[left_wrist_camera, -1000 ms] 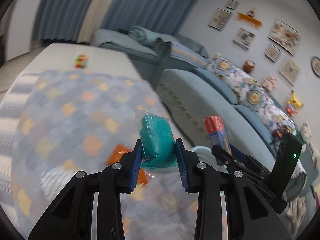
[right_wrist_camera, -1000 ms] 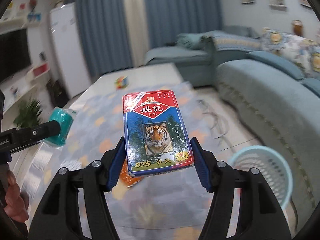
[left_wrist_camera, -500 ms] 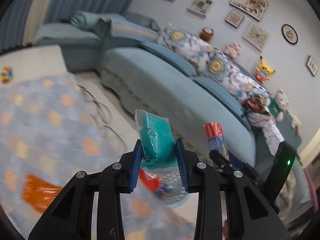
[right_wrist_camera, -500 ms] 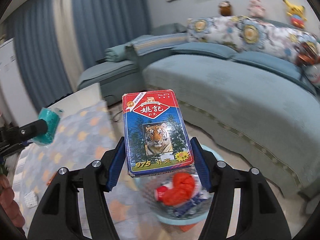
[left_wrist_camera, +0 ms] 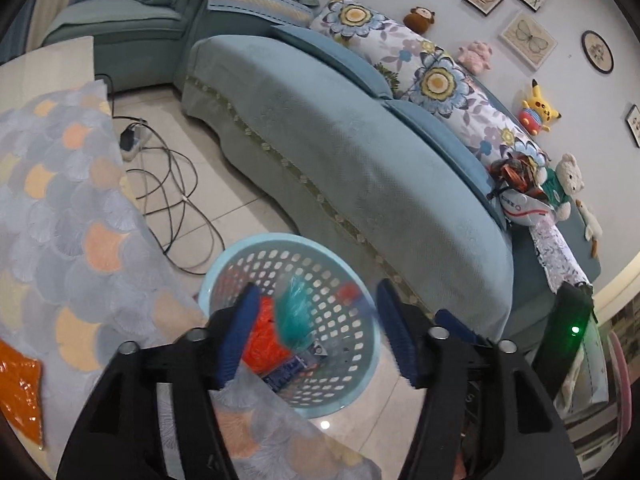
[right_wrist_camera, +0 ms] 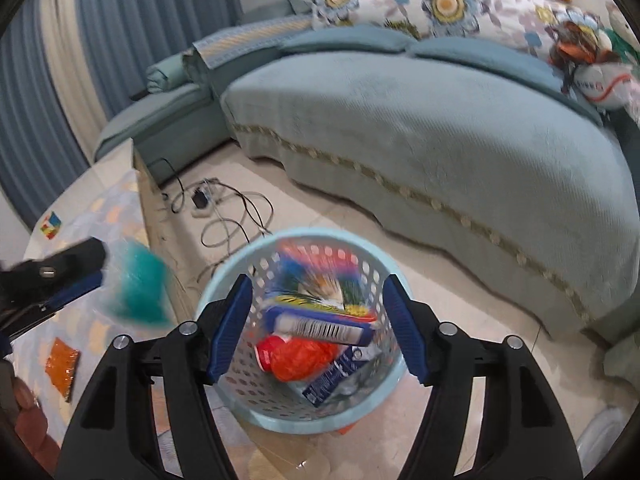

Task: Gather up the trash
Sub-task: 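Carry the packet and box over the basket and open both tools, then move both tools back toward the orange wrapper and dotted tissue pack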

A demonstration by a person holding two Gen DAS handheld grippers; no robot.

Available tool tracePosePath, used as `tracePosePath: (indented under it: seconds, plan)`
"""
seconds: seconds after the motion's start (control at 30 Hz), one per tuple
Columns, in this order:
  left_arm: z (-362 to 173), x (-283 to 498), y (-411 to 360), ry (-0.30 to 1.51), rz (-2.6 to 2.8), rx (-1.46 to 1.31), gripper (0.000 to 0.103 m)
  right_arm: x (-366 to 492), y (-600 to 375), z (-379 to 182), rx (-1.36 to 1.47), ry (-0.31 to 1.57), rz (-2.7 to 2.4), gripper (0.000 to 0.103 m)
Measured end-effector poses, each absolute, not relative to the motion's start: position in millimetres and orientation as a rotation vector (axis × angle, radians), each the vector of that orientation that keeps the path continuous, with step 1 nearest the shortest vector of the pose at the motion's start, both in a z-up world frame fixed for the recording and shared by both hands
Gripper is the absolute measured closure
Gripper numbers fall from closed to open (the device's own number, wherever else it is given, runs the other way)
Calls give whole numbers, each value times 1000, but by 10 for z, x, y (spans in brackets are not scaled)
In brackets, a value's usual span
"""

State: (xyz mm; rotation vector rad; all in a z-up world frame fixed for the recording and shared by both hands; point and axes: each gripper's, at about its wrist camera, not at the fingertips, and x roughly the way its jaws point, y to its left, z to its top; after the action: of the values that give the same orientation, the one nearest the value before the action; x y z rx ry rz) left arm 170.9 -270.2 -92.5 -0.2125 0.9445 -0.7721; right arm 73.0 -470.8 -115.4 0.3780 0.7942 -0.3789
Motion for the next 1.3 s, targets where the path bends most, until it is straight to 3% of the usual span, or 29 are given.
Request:
tracePosePath:
  seconds: [0.2, 0.77, 0.9, 1.13, 1.3]
  plan:
    - [-882, 1654, -2454, 935, -766, -211, 44, 713, -4614, -1173, 398, 812, -366, 38]
    - [-115, 1125, -686, 749, -520, -325, 42, 708, -3353, -183, 209, 673, -111, 37]
    - [-50, 960, -198, 707, -402, -330, 33, 772, -2896, -72, 146, 658, -22, 36]
    - [-251, 713, 638, 696, -205, -337, 24, 953, -2154, -97, 25, 663, 122, 32]
    - [-618, 693, 1125, 753, -86, -357, 23, 1106, -1747, -285, -4, 700, 216, 32]
